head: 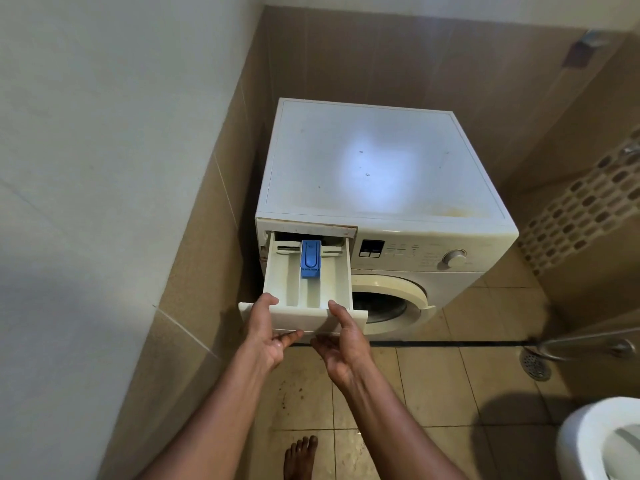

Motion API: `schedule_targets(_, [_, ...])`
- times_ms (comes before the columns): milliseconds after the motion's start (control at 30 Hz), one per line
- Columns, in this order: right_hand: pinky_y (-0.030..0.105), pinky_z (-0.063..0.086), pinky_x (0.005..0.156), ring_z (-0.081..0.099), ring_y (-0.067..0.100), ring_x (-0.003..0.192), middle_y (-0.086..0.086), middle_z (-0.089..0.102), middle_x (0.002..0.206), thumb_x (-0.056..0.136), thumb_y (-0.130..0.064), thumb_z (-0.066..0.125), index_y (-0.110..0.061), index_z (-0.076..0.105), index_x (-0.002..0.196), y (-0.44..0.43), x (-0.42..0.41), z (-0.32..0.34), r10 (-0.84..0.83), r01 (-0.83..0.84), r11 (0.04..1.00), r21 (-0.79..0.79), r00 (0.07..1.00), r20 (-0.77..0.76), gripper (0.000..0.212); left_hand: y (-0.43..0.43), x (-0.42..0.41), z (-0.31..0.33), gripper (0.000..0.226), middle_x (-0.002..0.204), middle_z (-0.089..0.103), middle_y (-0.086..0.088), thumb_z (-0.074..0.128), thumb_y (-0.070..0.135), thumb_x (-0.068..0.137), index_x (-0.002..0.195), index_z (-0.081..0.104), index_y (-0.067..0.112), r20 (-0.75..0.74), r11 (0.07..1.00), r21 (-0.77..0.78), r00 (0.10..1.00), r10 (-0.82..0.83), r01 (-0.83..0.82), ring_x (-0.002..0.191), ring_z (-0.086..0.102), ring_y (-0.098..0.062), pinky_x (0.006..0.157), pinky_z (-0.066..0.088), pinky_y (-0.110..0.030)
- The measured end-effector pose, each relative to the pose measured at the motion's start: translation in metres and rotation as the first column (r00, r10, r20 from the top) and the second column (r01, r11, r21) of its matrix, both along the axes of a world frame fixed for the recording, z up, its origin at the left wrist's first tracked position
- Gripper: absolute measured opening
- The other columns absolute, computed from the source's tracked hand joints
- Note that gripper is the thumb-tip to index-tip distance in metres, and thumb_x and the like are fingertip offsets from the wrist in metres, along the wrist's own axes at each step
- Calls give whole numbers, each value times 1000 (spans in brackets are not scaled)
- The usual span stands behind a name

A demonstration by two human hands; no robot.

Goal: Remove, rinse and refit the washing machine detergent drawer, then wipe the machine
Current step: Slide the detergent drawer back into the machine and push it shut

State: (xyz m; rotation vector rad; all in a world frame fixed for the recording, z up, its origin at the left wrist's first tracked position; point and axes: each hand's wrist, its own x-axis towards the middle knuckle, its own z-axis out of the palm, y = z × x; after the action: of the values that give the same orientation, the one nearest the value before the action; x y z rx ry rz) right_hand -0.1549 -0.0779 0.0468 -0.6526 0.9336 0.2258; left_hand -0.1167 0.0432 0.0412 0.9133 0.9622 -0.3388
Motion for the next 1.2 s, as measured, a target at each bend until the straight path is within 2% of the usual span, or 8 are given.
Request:
schedule_targets(233, [48,50,100,57,41,113,28,57,120,80,-17,77,-8,55,98,5,-1,2,17,-17,1000,-15,1000,-1,30,6,0,-2,57,103,48,-19,64,16,83,133,39,5,10,1000,1,1000,-4,4,92,54,-36,87,55,-56])
schedule_targets(467, [45,55,92,60,40,109,28,58,118,80,-16,77,-6,55,103,4,-3,-2,-1,2,1000,-9,1000,9,33,7,-3,-3,51,102,49,-19,63,17,84,127,40,5,13,1000,-5,1000,-15,15,93,54,-36,94,53,-56])
schedule_targets(633, [46,53,95,61,40,110,28,58,120,77,-18,80,-6,56,108,2,-1,-6,-24,24,1000,-11,1000,-4,41,8,-3,-5,52,109,50,-21,68,19,84,126,41,6,15,999,-41,1000,-17,18,103,55,-40,93,53,-57])
schedule_targets(800, [42,57,85,62,39,107,29,59,118,77,-18,79,-5,54,110,4,1,-6,-34,34,999,9,999,-7,44,10,3,-3,49,108,51,-21,66,18,85,125,41,6,32,998,-29,998,-56,57,102,55,-39,95,51,-58])
schedule_targets(933, [44,53,95,58,38,113,27,59,121,79,-19,77,-4,57,114,5,3,-10,-9,9,1000,-2,1000,1,43,9,6,-2,50,108,51,-21,62,17,86,128,41,4,21,998,-16,998,-53,53,103,55,-40,93,53,-56])
schedule_targets(1067, [44,51,97,61,35,111,25,62,119,81,-20,75,-6,59,114,5,2,-12,19,-19,1000,-24,1000,3,39,10,5,-1,47,110,52,-23,63,17,86,126,42,3,11,998,-22,998,-54,54,109,55,-42,93,53,-55])
schedule_targets(1133, [42,52,94,63,35,109,25,65,116,77,-21,77,-4,60,116,3,2,-14,22,-22,999,-48,1000,4,46,9,4,-1,46,111,53,-24,63,17,86,125,44,2,7,998,-17,999,-52,53,111,55,-44,91,54,-54])
schedule_targets(1200, [41,54,90,65,34,105,23,67,113,67,-27,83,0,54,125,1,1,-18,36,-35,993,-111,999,10,71,8,4,-2,45,110,53,-24,63,17,86,124,44,2,12,999,-5,999,-49,49,110,56,-44,90,54,-54])
